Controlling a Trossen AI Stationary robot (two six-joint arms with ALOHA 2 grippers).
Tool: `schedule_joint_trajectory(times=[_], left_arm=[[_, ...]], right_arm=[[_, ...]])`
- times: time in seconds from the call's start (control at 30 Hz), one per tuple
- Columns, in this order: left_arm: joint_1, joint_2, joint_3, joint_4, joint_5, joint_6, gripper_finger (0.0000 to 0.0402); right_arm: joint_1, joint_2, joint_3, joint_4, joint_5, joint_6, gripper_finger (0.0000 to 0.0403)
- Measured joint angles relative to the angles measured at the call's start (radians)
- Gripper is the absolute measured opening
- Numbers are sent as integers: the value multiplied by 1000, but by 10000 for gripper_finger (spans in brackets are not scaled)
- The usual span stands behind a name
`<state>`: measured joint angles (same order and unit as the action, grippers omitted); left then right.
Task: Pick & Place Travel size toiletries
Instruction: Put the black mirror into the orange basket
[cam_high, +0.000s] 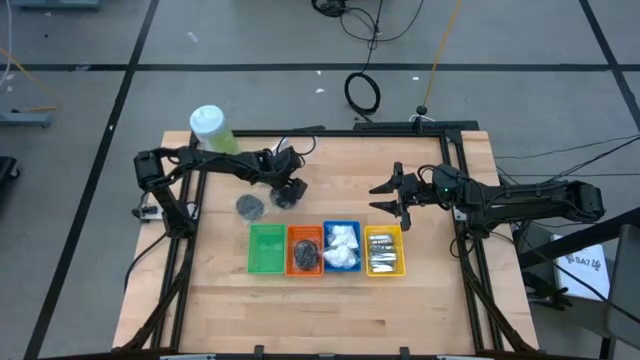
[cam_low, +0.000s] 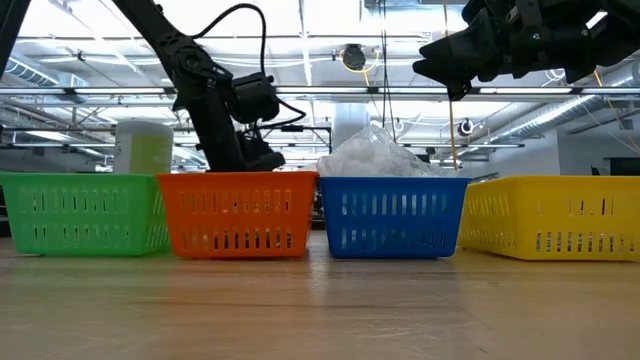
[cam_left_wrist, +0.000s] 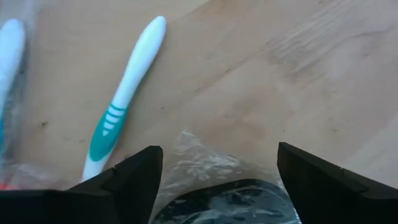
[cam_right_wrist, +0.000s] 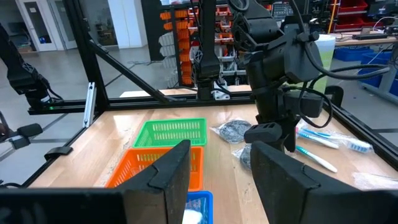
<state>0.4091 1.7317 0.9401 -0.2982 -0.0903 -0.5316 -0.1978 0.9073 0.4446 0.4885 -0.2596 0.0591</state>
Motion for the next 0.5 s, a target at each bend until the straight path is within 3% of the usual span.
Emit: schedule_joint_trajectory(times=[0.5], left_arm=[[13, 94, 3, 27, -25, -3, 237]], right_arm=[[0, 0, 0, 0, 0, 0, 155]])
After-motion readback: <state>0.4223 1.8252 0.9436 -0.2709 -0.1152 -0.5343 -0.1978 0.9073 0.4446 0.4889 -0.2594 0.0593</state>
